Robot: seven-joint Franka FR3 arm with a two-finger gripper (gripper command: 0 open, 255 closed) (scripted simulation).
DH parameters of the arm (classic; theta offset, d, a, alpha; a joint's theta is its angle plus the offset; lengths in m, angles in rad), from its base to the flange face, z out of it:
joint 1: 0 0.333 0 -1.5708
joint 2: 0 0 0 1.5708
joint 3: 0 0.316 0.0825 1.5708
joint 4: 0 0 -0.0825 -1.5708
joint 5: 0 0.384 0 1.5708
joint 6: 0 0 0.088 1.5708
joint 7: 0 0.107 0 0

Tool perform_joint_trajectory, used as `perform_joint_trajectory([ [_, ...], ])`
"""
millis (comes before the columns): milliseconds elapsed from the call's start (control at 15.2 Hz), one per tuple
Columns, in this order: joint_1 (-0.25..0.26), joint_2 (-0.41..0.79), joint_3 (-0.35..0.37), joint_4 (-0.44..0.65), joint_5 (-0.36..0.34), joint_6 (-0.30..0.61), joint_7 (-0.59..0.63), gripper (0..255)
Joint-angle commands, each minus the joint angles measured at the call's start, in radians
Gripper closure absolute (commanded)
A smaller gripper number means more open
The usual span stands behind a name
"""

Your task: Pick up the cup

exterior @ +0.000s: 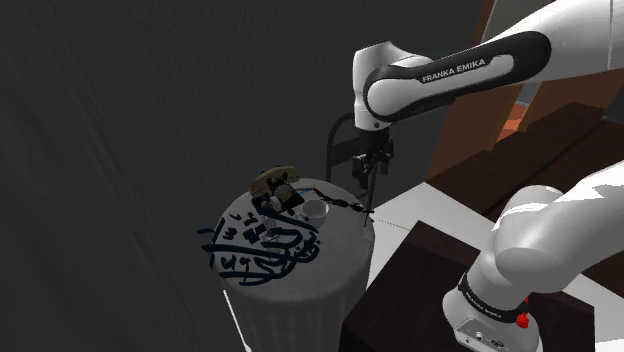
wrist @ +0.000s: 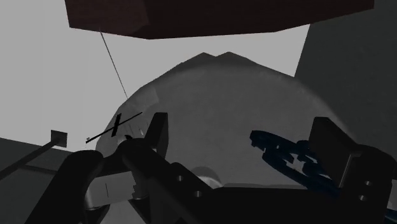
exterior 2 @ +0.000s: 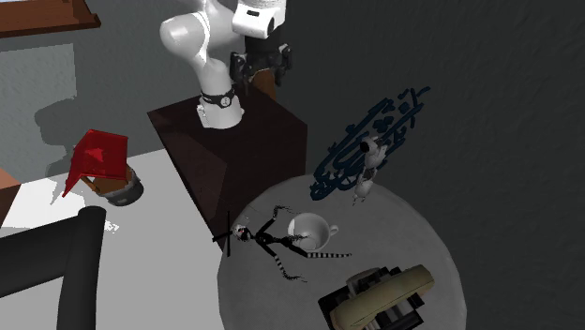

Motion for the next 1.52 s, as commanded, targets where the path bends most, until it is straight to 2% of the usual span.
perform_joint_trajectory([
  [0,0.002,0.071,0.006,0.001,-0.011,0.081,0.002,0],
  [330,0.002,0.252,0.021,0.027,-0.047,0.257,0.014,0],
  [726,0.001,0.487,0.033,0.109,-0.111,0.432,0.048,0],
  [1056,0.008,0.685,0.03,0.216,-0.179,0.539,0.087,0],
  [1452,0.031,0.92,0.009,0.388,-0.257,0.622,0.131,0],
])
